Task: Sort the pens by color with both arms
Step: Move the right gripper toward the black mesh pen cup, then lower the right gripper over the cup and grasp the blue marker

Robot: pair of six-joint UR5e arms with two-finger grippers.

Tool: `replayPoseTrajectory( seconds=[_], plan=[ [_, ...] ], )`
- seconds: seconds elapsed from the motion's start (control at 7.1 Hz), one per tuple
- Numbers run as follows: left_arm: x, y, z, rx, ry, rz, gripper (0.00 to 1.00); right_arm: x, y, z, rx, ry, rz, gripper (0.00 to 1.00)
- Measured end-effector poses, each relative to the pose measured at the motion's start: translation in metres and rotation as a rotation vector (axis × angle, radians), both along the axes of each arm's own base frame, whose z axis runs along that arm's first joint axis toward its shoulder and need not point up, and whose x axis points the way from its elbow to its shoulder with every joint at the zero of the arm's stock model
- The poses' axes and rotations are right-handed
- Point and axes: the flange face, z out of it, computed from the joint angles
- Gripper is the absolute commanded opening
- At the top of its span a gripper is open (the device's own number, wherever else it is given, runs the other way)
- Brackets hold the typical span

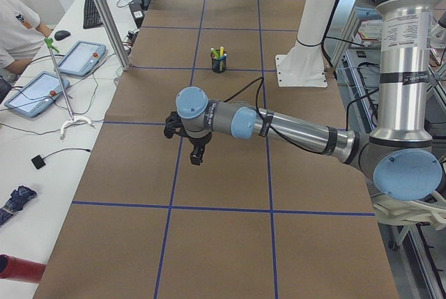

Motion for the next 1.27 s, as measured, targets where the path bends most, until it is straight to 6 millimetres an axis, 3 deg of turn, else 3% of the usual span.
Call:
replayPoseTrajectory(
  seconds=[0.14,0.7,0.99,1.27],
  plan=[
    [0.001,-0.003,-0.003,0.003,0.001,-0.002,1.00,-0.035,0.010,-0.036,-0.027,-0.027,0.025,1.00],
    [0.003,-0.015,-0.021,0.022,0.006,-0.014,1.00,-0.248,0.053,-0.213,-0.184,-0.111,0.163,0.99],
    [0.004,-0.021,-0.030,0.013,0.010,-0.032,1.00,-0.331,0.084,-0.296,-0.227,-0.069,0.218,0.99],
    [0.005,-0.023,-0.035,0.018,0.012,-0.035,1.00,-0.398,0.105,-0.339,-0.219,-0.035,0.287,0.98]
  ],
)
